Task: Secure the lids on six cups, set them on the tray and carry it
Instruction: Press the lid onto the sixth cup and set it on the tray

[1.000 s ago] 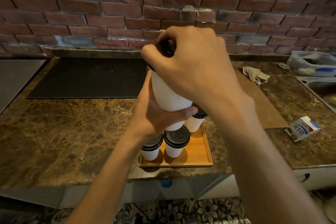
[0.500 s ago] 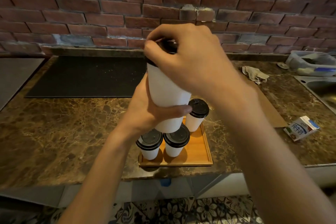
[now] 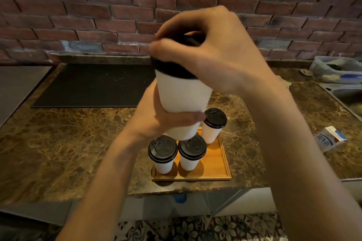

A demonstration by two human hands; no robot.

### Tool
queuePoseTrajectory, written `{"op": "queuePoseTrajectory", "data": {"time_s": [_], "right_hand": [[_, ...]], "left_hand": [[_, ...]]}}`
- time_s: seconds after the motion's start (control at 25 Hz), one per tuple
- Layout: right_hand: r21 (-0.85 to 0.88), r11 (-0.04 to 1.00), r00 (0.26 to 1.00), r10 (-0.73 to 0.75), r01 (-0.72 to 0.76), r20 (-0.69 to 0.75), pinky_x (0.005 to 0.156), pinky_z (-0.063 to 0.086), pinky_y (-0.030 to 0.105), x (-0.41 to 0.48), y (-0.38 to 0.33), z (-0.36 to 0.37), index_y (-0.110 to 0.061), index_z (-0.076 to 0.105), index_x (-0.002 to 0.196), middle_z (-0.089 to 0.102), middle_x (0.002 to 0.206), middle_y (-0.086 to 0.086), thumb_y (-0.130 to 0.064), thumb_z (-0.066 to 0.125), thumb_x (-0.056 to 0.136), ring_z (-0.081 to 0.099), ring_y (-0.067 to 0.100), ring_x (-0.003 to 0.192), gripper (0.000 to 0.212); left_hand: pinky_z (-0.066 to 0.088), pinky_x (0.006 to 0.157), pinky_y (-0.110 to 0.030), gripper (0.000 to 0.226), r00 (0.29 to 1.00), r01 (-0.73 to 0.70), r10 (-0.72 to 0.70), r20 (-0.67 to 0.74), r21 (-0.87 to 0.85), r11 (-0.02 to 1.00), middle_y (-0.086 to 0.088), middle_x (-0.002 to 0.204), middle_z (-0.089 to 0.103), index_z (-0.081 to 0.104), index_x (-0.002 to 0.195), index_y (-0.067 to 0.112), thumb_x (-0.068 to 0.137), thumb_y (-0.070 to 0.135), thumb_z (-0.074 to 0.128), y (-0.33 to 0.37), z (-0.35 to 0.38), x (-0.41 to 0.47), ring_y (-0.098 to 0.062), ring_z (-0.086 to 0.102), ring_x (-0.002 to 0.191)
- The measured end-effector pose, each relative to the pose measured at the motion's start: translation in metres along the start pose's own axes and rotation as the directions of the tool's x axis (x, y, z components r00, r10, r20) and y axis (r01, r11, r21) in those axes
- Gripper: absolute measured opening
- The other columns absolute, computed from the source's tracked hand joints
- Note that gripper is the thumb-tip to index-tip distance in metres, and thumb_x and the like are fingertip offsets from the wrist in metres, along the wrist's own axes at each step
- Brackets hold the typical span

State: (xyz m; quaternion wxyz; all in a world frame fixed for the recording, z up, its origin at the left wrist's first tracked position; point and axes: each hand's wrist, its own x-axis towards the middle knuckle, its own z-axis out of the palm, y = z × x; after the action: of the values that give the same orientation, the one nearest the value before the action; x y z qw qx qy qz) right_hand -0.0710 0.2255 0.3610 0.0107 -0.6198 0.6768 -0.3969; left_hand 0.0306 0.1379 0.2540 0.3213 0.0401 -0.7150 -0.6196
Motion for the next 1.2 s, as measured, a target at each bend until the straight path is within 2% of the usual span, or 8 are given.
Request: {"op": "queuePoseTrajectory", "data": {"time_s": [0.16, 0.4, 0.6, 0.72, 0.92, 1.04, 1.12, 1.2], "right_hand": [[-0.174, 0.978, 0.983, 0.084, -0.112, -0.162, 0.082, 0.055, 0.035, 0.001, -0.005, 0.013, -0.028, 0.073, 0.095, 0.069, 0.092, -0.012, -0.053, 0.053, 0.089, 0.062, 0.007, 0.09, 0.033], [0.225, 0.965, 0.953, -0.19, 0.136, 0.237, 0.088, 0.05, 0.021, 0.006, 0.008, -0.019, -0.023, 0.066, 0.112, 0.066, 0.114, -0.004, -0.021, 0.061, 0.095, 0.061, 0.006, 0.108, 0.018], [-0.366, 0.903, 0.974, 0.211, -0.227, -0.085, 0.066, 0.044, 0.032, 0.006, 0.002, 0.026, -0.03, 0.068, 0.104, 0.06, 0.091, -0.009, -0.056, 0.049, 0.091, 0.056, 0.016, 0.085, 0.034], [-0.245, 0.966, 0.99, 0.057, -0.087, -0.126, 0.076, 0.054, 0.03, 0.006, -0.002, 0.019, -0.028, 0.072, 0.097, 0.067, 0.09, -0.012, -0.051, 0.053, 0.091, 0.061, 0.008, 0.086, 0.03], [0.023, 0.98, 0.968, -0.198, 0.197, 0.152, 0.086, 0.047, 0.013, 0.006, 0.003, -0.012, -0.022, 0.071, 0.108, 0.068, 0.107, -0.01, -0.033, 0.06, 0.093, 0.061, 0.002, 0.103, 0.021], [-0.059, 0.998, 0.987, -0.013, 0.023, 0.162, 0.081, 0.049, 0.017, 0.008, 0.002, -0.009, -0.029, 0.07, 0.11, 0.066, 0.106, -0.013, -0.047, 0.057, 0.094, 0.06, 0.004, 0.102, 0.028], [-0.288, 0.928, 0.97, 0.241, -0.237, -0.023, 0.07, 0.049, 0.032, 0.008, -0.001, 0.01, -0.032, 0.069, 0.106, 0.063, 0.097, -0.007, -0.063, 0.048, 0.089, 0.058, 0.017, 0.092, 0.042], [-0.421, 0.864, 0.961, 0.237, -0.275, -0.14, 0.06, 0.039, 0.032, 0.004, -0.004, 0.026, -0.029, 0.066, 0.102, 0.059, 0.088, -0.006, -0.065, 0.043, 0.088, 0.053, 0.021, 0.082, 0.045]], "left_hand": [[0.054, 0.068, -0.016, 0.069, 0.998, 0.007, -0.005, -0.059, 0.044, 0.999, 0.023, 0.1, 0.066, 0.048, 0.113, 0.032, 0.053, 0.03, 0.082, 0.002, 0.005, 0.001, -0.002, 0.065, 0.095], [0.054, 0.069, -0.016, 0.076, 0.997, 0.052, -0.048, -0.068, 0.058, 0.997, 0.017, 0.105, 0.066, 0.05, 0.118, 0.03, 0.051, 0.03, 0.087, -0.002, 0.0, 0.001, -0.004, 0.065, 0.097], [0.049, 0.064, -0.005, 0.079, 0.973, 0.094, -0.064, -0.223, 0.131, 0.987, 0.016, 0.1, 0.061, 0.045, 0.111, 0.038, 0.046, 0.037, 0.089, -0.009, 0.018, 0.001, 0.013, 0.058, 0.092], [0.051, 0.066, -0.008, 0.077, 0.977, 0.051, -0.025, -0.212, 0.117, 0.992, 0.027, 0.101, 0.062, 0.044, 0.113, 0.04, 0.051, 0.032, 0.088, -0.006, 0.013, 0.001, 0.009, 0.06, 0.096], [0.055, 0.072, -0.02, 0.088, 0.99, 0.07, -0.059, -0.132, 0.081, 0.994, 0.01, 0.109, 0.065, 0.047, 0.128, 0.018, 0.05, 0.029, 0.087, 0.0, 0.004, 0.001, -0.006, 0.065, 0.1], [0.055, 0.072, -0.022, 0.085, 0.99, 0.086, -0.078, -0.121, 0.061, 0.994, 0.009, 0.108, 0.066, 0.048, 0.125, 0.021, 0.049, 0.032, 0.086, 0.0, 0.006, 0.003, -0.007, 0.065, 0.099], [0.054, 0.073, -0.02, 0.082, 0.985, 0.083, -0.074, -0.154, 0.054, 0.995, 0.007, 0.108, 0.066, 0.048, 0.123, 0.02, 0.05, 0.034, 0.084, -0.001, 0.01, 0.004, -0.006, 0.064, 0.1], [0.053, 0.071, -0.019, 0.088, 0.979, 0.082, -0.06, -0.193, 0.11, 0.991, 0.005, 0.106, 0.064, 0.048, 0.123, 0.012, 0.046, 0.041, 0.08, -0.002, 0.014, 0.005, -0.005, 0.063, 0.097]]}}
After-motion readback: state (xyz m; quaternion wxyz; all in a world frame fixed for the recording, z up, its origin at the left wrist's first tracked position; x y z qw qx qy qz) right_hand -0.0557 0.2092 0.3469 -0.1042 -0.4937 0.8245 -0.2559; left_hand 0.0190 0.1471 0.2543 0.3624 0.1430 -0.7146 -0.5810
